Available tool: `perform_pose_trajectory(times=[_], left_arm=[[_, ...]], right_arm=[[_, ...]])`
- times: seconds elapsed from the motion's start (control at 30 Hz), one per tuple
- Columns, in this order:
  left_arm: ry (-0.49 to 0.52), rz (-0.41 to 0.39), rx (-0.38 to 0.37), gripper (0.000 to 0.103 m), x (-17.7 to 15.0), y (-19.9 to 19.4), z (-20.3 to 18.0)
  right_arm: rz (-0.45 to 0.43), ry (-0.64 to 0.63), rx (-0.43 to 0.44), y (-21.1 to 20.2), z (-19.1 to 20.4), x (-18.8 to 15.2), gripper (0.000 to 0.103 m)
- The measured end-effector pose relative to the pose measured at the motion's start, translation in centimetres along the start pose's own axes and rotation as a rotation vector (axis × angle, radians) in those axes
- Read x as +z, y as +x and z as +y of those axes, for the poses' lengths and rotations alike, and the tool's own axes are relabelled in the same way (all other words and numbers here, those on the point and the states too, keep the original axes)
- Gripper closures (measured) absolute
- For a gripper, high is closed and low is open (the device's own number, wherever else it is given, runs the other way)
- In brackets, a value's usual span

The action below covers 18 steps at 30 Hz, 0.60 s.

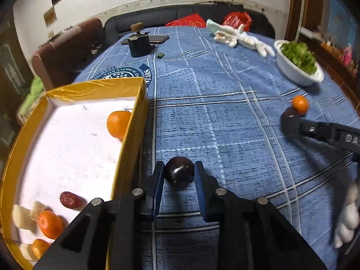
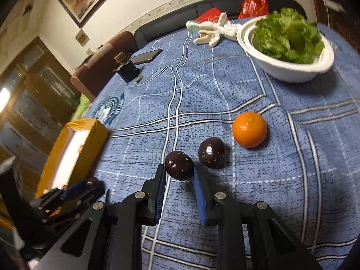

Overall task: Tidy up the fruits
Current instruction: 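Grasp a dark plum with each tool and release both into the tray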

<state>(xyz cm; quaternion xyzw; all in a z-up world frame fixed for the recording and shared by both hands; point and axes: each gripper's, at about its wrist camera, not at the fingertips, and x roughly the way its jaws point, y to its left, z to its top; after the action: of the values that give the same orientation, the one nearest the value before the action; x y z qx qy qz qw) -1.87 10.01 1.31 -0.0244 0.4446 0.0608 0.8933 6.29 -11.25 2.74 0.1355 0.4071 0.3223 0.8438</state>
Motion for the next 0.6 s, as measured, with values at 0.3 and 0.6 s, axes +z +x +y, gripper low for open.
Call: perform_pose_trajectory(times=[0.3, 0.6], left_arm=[[-0.100, -0.096, -0.064, 0.078, -0.1, -5.0, 1.7], [-0.322, -0.120, 0.008, 0.077, -3.3, -9.1, 10.4]], right_arm=[[0.017, 0.078, 0.187, -0.2, -0.4, 0.2, 0.075], [0.009, 0.003, 0.197, -0.7, 2.6, -1.1, 0.075]])
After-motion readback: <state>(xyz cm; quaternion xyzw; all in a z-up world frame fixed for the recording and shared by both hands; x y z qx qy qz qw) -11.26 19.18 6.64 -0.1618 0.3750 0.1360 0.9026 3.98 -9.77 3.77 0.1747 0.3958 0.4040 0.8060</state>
